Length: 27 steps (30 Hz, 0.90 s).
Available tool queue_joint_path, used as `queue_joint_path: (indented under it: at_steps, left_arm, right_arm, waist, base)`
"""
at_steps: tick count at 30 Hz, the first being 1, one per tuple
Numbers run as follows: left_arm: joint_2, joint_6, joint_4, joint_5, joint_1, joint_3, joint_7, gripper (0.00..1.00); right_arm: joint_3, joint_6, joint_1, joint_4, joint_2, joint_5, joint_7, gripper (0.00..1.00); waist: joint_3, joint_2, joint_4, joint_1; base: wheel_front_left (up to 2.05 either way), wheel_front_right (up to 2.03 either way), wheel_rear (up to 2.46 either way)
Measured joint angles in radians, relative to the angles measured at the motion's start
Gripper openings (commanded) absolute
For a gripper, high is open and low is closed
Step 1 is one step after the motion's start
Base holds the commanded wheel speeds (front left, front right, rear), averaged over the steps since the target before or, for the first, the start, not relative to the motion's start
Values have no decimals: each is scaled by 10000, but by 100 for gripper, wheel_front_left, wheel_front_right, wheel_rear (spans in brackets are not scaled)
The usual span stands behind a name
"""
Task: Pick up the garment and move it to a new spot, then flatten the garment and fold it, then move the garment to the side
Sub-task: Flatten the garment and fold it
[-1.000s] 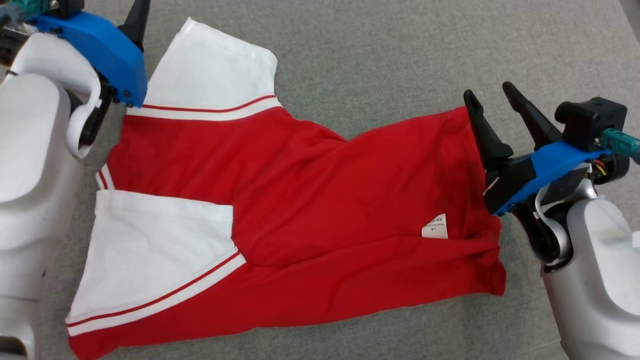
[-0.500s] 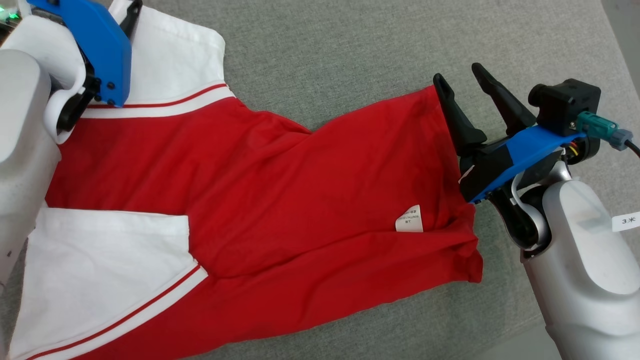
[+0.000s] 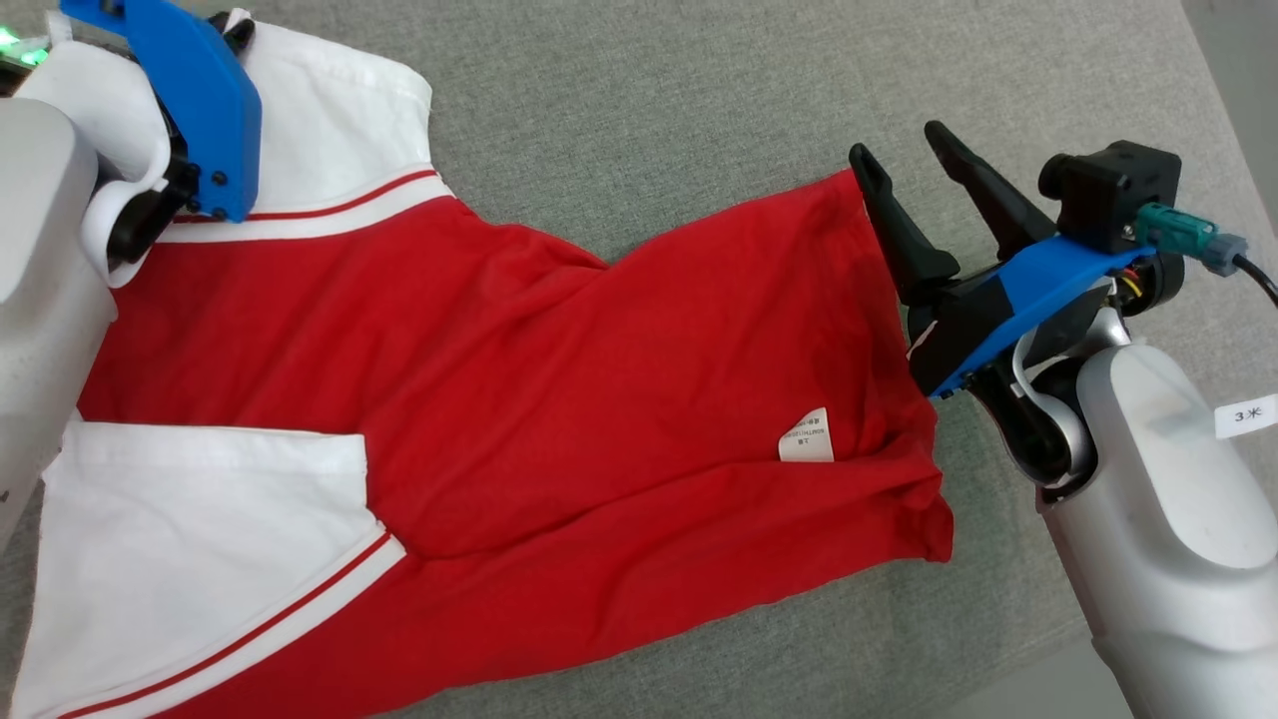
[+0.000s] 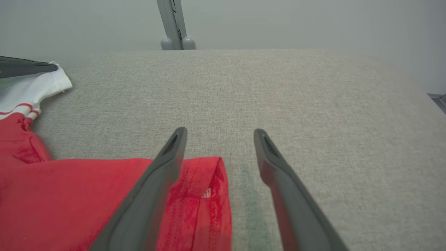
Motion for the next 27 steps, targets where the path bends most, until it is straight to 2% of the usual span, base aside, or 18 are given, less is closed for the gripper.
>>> queue_joint_path:
  at_steps: [17, 18, 19, 20, 27]
  left_arm:
    - [-384, 0, 117, -579, -411, -997, -1685, 0]
    - [-405, 0, 134, -614, -453, -1022, -1774, 0]
    - [-424, 0, 159, -671, -506, -1039, -1862, 0]
    - [-433, 0, 186, -686, -552, -1047, -1973, 0]
    - [-581, 0, 430, -830, -632, -1166, -2941, 0]
  right_arm:
    - [506, 0, 35, 518, -759, 589, 2483, 100]
    - [539, 0, 68, 548, -775, 621, 2600, 84]
    - [545, 0, 77, 545, -809, 637, 2671, 38]
    - [514, 0, 76, 522, -838, 709, 2690, 0]
    - [-4, 0, 66, 667, -936, 585, 2073, 0]
  waist:
    - [-310, 0, 824, 1]
    - [-310, 0, 877, 0]
    - [-307, 0, 930, 0]
    - [-299, 0, 972, 0]
    - [-498, 0, 1342, 0]
  base:
    - [0, 0, 0]
    - [0, 0, 0]
    - [0, 0, 0]
    - [0, 0, 0]
    - [0, 0, 0]
